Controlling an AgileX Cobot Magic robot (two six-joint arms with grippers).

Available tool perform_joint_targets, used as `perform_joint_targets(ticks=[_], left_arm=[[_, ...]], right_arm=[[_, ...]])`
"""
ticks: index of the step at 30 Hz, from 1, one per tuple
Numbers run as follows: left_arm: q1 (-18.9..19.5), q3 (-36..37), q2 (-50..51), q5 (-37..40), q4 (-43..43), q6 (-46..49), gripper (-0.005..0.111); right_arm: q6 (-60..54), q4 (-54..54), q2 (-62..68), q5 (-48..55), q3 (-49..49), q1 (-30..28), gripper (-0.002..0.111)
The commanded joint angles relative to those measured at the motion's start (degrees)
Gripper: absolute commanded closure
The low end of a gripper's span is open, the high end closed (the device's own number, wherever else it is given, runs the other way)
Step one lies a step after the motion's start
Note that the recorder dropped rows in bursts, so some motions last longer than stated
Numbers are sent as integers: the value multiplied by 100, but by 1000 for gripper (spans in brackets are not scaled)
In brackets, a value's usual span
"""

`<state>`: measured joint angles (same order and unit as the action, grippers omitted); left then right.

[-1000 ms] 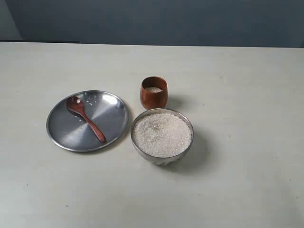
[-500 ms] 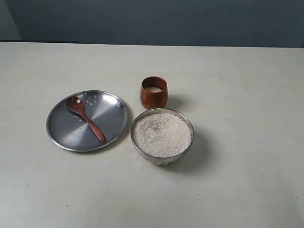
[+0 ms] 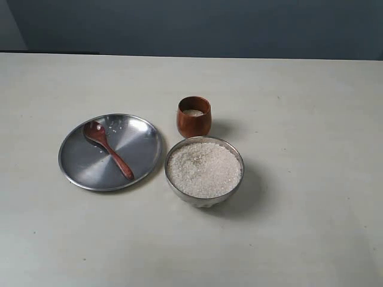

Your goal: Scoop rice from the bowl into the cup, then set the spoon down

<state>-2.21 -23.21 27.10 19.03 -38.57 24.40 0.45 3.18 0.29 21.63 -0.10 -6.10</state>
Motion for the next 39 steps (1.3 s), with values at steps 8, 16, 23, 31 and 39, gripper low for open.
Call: perform_joint_targets(ticks=[8,16,23,31,39], left_arm=[[-16,34,-48,-145,385,26,106],[-16,34,-48,-161,746,26,106],[-16,34,-48,-414,1237,26,106],[-16,34,-48,-490,1326,26,106],[-16,34,-48,-405,3073,-1981,106]], right_arm=[[-45,-1,-29,-71,10,18,108],[-45,-1,-29,-82,10,18,108],[-45,-1,-29,-82,10,18,108],[-45,-1,-29,-82,10,18,108],[-45,-1,-29,-69,10,18,108]])
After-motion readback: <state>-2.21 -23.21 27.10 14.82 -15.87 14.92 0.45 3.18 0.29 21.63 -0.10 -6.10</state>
